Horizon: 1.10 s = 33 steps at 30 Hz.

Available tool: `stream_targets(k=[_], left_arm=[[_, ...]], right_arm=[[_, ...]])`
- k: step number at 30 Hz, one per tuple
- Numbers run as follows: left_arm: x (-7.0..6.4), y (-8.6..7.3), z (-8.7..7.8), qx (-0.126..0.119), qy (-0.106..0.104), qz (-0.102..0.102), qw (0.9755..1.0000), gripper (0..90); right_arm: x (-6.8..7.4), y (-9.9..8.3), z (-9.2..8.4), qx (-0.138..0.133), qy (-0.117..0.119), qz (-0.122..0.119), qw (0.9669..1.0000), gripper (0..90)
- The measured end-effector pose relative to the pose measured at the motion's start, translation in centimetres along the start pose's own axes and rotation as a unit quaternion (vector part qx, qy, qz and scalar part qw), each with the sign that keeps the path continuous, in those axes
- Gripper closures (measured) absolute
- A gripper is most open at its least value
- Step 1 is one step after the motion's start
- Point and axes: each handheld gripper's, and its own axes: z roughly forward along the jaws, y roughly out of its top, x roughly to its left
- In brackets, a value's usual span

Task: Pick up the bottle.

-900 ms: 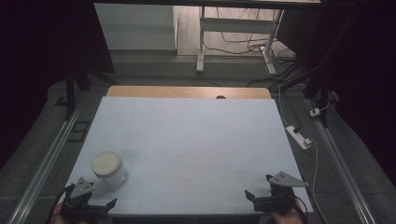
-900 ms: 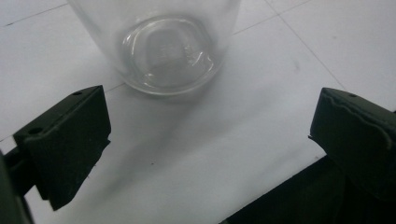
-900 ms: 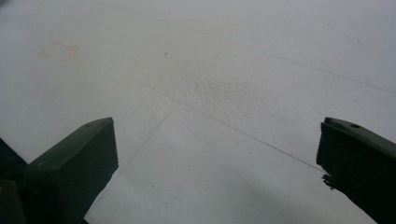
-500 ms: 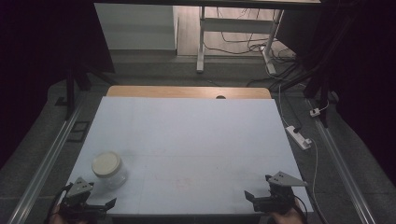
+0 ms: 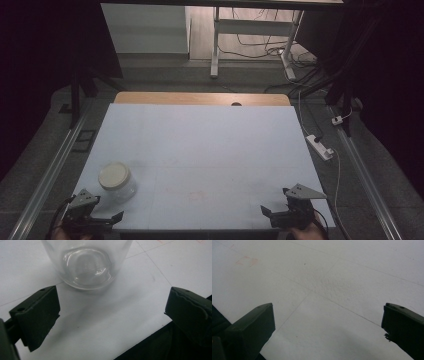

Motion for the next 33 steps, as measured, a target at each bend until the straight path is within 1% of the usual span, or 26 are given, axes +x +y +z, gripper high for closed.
stream_targets(k=[3, 7, 8, 10, 13, 17, 18, 20, 27, 31, 33], left_arm=[[0.1, 0.0, 0.0, 0.000, -0.004, -0.001, 1.0000, 0.6], [0.2, 0.1, 0.1, 0.003, -0.019, -0.003, 0.9998, 0.0], [0.2, 0.1, 0.1, 0.004, -0.020, -0.002, 0.9998, 0.0], [0.1, 0.2, 0.1, 0.000, -0.017, -0.003, 0.9999, 0.0], [-0.1, 0.3, 0.1, -0.005, -0.005, 0.006, 1.0000, 0.0], [0.0, 0.4, 0.1, -0.010, -0.002, 0.009, 0.9999, 0.0], [0.0, 0.4, 0.0, -0.014, 0.002, 0.014, 0.9998, 0.0], [-0.1, 0.5, 0.0, -0.017, 0.005, 0.018, 0.9997, 0.0], [-0.1, 0.8, 0.0, -0.033, -0.002, 0.028, 0.9991, 0.0], [0.1, 1.2, 0.0, -0.044, -0.011, 0.033, 0.9984, 0.0], [0.2, 1.4, 0.0, -0.046, -0.007, 0.034, 0.9983, 0.0]], right_arm=[[0.1, 0.0, 0.0, 0.004, 0.006, -0.008, 0.9999, 0.0], [0.3, 0.1, 0.2, 0.011, 0.010, -0.023, 0.9996, 0.0], [0.3, 0.1, 0.2, 0.011, 0.010, -0.023, 0.9996, 0.0], [0.4, 0.1, 0.2, 0.014, 0.011, -0.026, 0.9995, 0.0], [0.5, 0.1, 0.2, 0.014, 0.014, -0.031, 0.9993, 0.0], [0.5, 0.1, 0.3, 0.016, 0.016, -0.033, 0.9992, 0.0], [0.5, 0.1, 0.3, 0.016, 0.016, -0.033, 0.9992, 0.0], [0.5, 0.1, 0.3, 0.016, 0.016, -0.033, 0.9992, 0.0], [0.5, 0.1, 0.3, 0.018, 0.016, -0.033, 0.9992, 0.0], [0.5, 0.1, 0.3, 0.019, 0.015, -0.031, 0.9992, 0.0], [0.4, 0.1, 0.3, 0.018, 0.014, -0.027, 0.9994, 0.0]])
